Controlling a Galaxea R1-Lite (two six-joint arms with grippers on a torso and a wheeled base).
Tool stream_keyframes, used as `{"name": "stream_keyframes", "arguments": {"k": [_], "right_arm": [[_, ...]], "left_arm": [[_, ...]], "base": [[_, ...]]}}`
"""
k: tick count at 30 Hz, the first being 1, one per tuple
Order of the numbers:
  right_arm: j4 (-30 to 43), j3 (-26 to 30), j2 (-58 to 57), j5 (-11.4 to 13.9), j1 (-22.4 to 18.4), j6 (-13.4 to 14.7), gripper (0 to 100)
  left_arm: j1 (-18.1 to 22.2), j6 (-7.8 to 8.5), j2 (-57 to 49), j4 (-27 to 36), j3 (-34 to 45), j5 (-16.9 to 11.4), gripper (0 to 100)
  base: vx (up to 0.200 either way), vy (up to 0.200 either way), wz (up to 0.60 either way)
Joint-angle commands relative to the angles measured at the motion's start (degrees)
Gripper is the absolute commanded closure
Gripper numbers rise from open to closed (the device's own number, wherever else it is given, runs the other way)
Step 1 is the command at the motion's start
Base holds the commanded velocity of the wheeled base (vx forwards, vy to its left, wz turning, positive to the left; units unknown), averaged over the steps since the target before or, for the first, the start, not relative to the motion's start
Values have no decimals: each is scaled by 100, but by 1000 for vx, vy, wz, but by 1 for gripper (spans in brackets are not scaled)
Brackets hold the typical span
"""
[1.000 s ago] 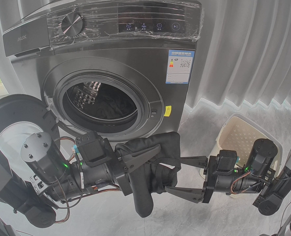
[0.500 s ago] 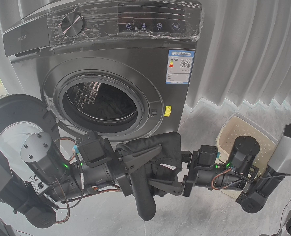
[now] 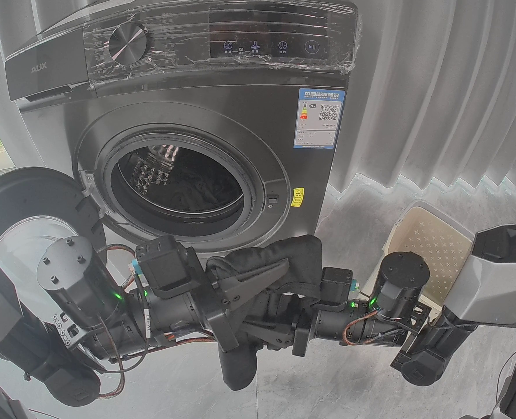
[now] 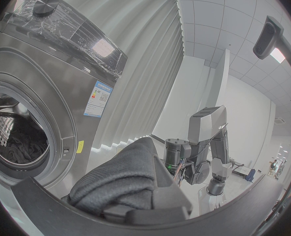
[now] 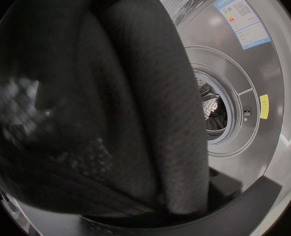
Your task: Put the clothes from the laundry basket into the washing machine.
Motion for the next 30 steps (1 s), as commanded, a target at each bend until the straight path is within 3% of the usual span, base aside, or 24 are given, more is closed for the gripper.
{"name": "stream_keyframes", "arguments": {"k": [1, 9, 15, 30], "right_arm": [[-12, -33, 126, -8, 27, -1, 100], [-12, 380, -120, 1, 62, -18, 100], [-3, 1057, -630, 45, 185, -80, 100], [-3, 1242, -1175, 80, 273, -159, 100]], "left_arm": [[-6, -1, 12, -3, -11, -1, 100], [65, -1, 20, -3, -29, -1, 100], [249, -10, 73, -3, -90, 8, 100], [390, -10, 644, -3, -81, 324, 100]], "base": [[0, 0, 0], [0, 0, 0], [0, 0, 0], [0, 0, 0]]}}
